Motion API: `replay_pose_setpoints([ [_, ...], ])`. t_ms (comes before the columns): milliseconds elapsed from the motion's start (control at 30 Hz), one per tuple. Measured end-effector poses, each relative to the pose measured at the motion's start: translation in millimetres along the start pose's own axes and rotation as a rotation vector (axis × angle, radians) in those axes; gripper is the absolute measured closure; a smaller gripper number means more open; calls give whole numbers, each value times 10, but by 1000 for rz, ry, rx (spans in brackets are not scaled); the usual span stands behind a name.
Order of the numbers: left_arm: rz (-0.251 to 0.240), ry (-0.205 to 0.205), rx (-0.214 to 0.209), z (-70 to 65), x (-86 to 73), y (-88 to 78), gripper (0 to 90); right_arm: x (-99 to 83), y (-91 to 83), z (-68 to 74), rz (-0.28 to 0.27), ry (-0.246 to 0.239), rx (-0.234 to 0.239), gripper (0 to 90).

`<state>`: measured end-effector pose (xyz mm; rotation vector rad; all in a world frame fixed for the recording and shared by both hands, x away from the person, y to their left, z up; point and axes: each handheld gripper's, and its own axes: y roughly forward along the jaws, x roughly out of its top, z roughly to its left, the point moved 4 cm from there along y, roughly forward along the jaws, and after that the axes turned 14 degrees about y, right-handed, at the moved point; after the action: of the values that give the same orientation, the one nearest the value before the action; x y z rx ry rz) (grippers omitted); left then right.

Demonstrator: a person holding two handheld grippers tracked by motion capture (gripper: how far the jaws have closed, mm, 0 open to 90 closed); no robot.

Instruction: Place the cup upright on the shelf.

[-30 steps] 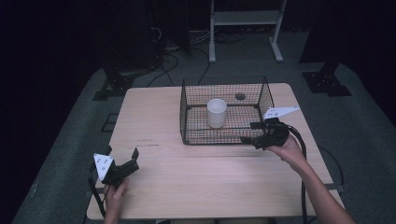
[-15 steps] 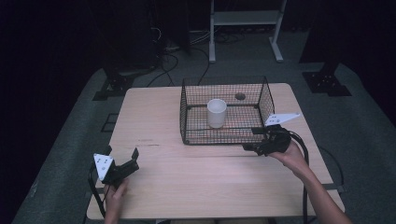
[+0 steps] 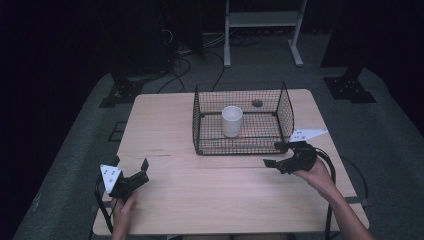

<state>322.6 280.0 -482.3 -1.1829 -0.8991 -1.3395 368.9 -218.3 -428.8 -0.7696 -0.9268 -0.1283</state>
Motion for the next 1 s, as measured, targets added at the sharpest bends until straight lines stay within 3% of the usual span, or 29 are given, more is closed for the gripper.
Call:
replay_pose_setpoints([
  [300,1,-1,1,0,0,0,0,-78,-93,-16,-16,2,-19,142],
  [1000,2,5,1,-3,0,-2,0,-411,-239,-147,-73,67,-57,142],
])
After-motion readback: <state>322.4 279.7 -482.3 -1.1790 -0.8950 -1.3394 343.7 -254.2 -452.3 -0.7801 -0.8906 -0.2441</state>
